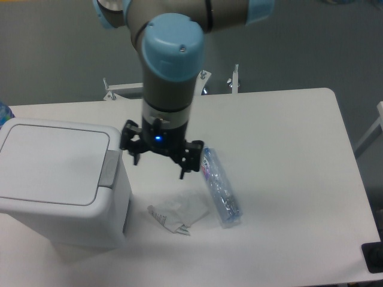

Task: Open the trash can
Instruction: 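Move the gripper over the bottle toward the trash can lid edge, then hook the gripper under the lid edge and lift the lid open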

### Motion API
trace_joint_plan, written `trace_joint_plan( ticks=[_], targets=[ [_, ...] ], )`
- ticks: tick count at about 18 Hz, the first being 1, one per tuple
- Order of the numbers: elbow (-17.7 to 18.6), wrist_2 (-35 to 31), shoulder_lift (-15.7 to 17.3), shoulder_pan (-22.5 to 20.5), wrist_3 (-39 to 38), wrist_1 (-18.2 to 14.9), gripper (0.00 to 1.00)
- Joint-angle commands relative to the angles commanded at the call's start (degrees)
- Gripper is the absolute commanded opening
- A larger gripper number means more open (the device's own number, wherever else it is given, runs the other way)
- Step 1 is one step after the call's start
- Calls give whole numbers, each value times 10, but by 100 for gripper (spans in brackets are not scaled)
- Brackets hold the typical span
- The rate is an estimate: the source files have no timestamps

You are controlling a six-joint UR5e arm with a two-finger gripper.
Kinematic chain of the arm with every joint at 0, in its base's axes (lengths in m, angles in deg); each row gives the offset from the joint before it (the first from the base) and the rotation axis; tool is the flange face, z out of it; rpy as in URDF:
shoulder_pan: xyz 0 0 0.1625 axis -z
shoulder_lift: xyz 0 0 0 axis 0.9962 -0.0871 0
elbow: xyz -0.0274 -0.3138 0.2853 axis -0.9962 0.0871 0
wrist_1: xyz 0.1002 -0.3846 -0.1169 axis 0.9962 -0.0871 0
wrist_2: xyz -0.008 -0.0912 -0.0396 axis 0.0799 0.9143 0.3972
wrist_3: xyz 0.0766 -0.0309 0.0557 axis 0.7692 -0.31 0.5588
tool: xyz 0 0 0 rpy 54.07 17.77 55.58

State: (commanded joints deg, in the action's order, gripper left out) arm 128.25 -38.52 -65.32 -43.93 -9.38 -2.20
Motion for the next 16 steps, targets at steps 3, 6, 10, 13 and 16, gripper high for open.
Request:
trace_joint_plan(
  ticks=[3,6,10,13,16],
  targets=[
    [-14,8,0,0,-21,1,100],
    [-13,12,-6,3,-39,17,100],
    [-4,10,-7,3,-48,40,100],
    [0,6,-6,3,-41,41,100],
    [3,0,-7,2,-41,42,100]
  ],
)
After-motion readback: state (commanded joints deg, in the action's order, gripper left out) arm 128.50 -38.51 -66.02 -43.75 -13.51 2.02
